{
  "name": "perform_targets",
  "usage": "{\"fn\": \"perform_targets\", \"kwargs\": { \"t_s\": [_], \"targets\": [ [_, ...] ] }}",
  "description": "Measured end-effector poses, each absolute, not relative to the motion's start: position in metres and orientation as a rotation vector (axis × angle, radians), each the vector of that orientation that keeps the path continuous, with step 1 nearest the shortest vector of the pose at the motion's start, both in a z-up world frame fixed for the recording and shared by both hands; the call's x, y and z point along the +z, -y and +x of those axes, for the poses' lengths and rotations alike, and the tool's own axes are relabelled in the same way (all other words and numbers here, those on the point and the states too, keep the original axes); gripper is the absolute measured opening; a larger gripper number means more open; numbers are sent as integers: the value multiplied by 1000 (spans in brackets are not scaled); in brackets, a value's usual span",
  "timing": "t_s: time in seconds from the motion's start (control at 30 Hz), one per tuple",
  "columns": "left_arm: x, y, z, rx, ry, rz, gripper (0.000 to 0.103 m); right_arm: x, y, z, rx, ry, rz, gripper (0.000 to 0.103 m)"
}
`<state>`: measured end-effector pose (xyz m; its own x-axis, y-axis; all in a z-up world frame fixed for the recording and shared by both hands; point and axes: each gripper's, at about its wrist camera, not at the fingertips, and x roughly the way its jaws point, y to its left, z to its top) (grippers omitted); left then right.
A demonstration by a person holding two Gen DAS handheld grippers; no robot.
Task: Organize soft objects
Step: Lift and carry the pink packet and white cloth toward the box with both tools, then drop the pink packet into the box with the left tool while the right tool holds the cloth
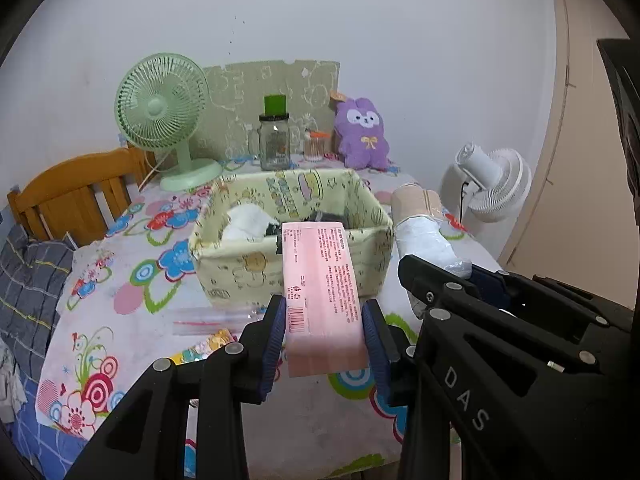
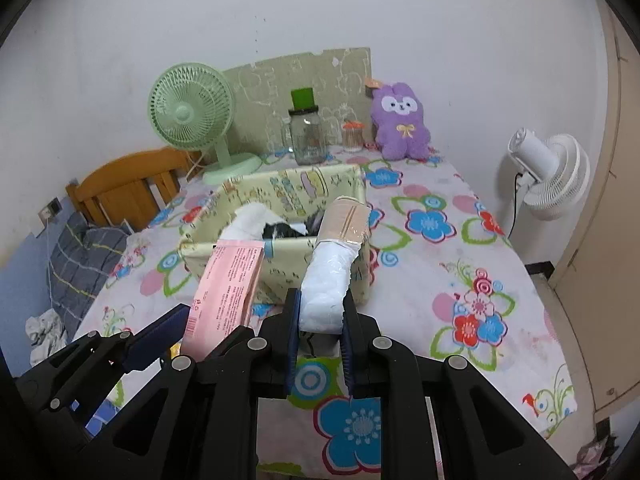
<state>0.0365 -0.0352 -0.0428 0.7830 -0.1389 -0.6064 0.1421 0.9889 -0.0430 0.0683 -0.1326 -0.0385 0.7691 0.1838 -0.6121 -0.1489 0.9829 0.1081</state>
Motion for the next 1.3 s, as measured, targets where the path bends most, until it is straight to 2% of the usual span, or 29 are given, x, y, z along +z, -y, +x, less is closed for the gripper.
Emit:
{"fn": "perform_targets", "kwargs": {
  "t_s": [0.57, 1.3],
  "targets": [
    [-8, 31, 58, -149, -584, -8, 39, 2, 127, 89, 201, -597, 44, 20],
    [-11, 33, 125, -112, -560, -27, 39, -1, 129, 162, 245, -570, 32, 20]
  ]
}}
